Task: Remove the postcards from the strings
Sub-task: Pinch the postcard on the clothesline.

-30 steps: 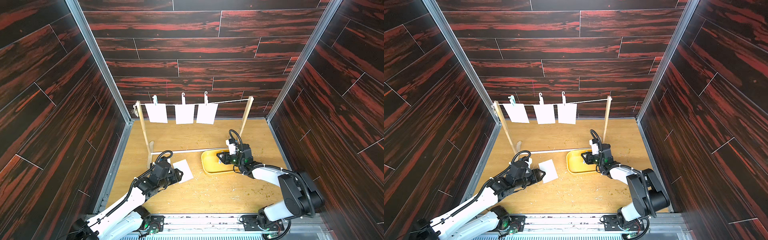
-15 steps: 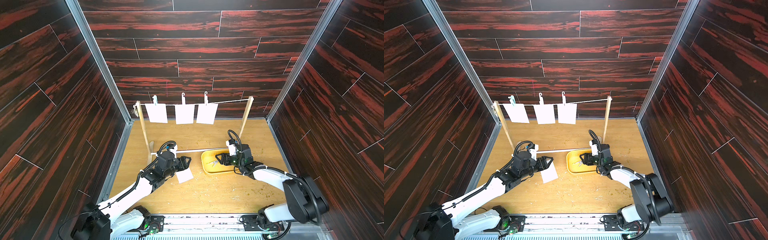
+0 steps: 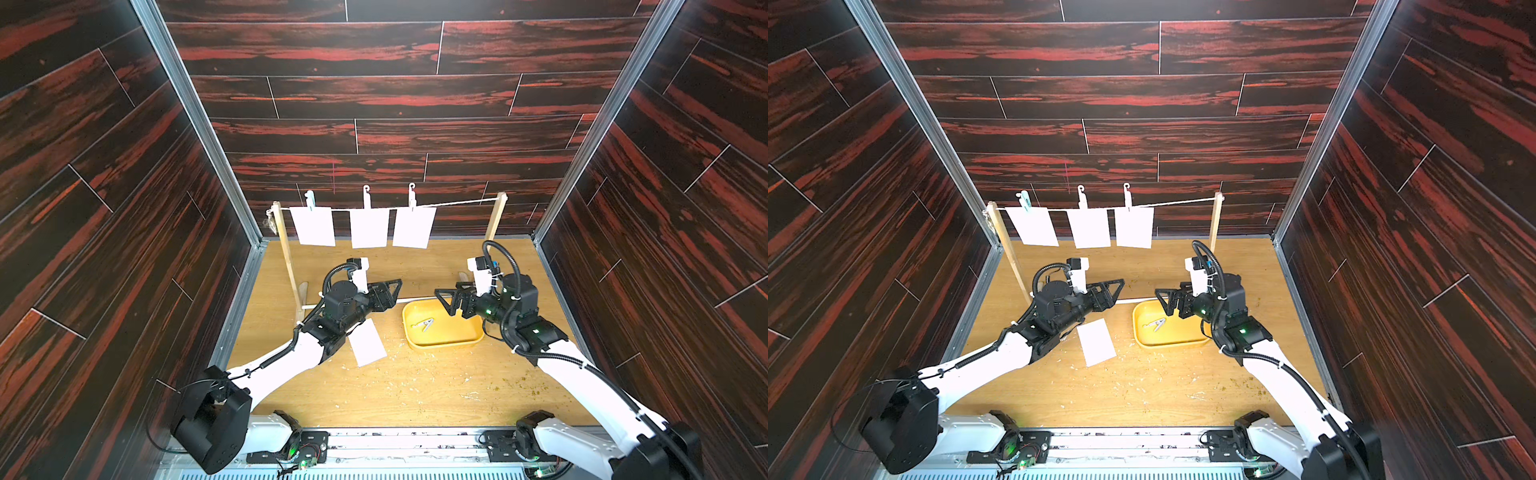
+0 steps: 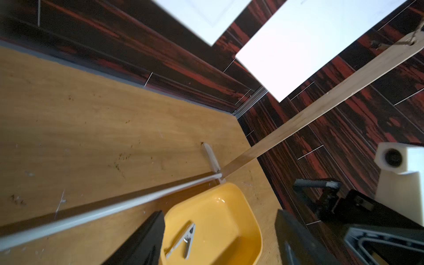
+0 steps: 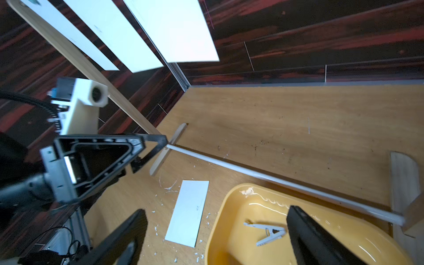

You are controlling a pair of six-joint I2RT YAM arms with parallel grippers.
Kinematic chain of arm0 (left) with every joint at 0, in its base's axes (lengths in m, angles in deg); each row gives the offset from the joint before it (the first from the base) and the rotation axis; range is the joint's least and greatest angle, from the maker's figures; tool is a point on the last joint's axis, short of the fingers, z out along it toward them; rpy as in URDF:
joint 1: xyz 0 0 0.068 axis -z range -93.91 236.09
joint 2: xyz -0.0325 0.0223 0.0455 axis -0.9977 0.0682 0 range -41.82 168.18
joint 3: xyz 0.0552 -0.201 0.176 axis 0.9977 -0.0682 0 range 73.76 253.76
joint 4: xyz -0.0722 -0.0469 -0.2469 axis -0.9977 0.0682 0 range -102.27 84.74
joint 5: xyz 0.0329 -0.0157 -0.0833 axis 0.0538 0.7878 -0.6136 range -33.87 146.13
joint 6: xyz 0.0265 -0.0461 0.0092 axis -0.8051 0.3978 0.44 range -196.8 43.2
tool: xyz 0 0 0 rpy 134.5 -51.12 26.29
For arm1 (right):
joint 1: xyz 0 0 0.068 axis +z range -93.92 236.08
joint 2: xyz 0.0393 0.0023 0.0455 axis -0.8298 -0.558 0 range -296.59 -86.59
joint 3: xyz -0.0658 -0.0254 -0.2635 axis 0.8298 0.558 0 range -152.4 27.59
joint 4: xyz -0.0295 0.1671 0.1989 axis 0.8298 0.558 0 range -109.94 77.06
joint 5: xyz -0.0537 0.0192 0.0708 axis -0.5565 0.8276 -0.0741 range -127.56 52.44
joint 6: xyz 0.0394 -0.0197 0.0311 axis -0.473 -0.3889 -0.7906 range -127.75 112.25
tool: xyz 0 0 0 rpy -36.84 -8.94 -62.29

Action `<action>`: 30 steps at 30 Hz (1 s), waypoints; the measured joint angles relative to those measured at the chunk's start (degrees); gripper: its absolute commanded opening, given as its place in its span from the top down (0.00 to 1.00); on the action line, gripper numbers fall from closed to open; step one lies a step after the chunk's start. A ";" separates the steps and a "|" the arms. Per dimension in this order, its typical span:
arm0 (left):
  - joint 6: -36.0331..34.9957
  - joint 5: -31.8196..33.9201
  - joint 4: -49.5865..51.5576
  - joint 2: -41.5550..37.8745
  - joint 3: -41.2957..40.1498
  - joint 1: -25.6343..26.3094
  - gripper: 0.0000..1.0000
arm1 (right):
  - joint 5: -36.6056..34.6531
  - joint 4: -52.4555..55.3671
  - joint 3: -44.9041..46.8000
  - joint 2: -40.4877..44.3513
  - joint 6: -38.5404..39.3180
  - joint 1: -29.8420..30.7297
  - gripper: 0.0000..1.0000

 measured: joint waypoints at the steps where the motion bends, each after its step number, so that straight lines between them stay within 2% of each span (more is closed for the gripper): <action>1: -0.22 0.28 -2.25 1.49 0.76 0.00 0.19 | 0.42 -0.04 -0.04 0.94 0.00 0.00 0.03; 10: -2.58 1.07 -16.61 14.40 10.86 0.00 0.19 | 8.50 -1.36 -1.79 4.04 0.68 0.11 0.06; 20: -3.04 0.94 -30.12 24.81 15.58 -0.20 0.23 | 15.45 -3.39 -3.08 5.88 0.20 0.22 0.07; 27: -2.91 -0.90 -37.33 26.88 17.05 -0.35 0.36 | 16.63 -3.87 -3.08 6.71 0.22 0.22 0.07; 30: -2.91 -2.10 -40.09 26.88 17.05 -0.35 0.49 | 16.61 -3.87 -3.08 6.71 0.26 0.22 0.07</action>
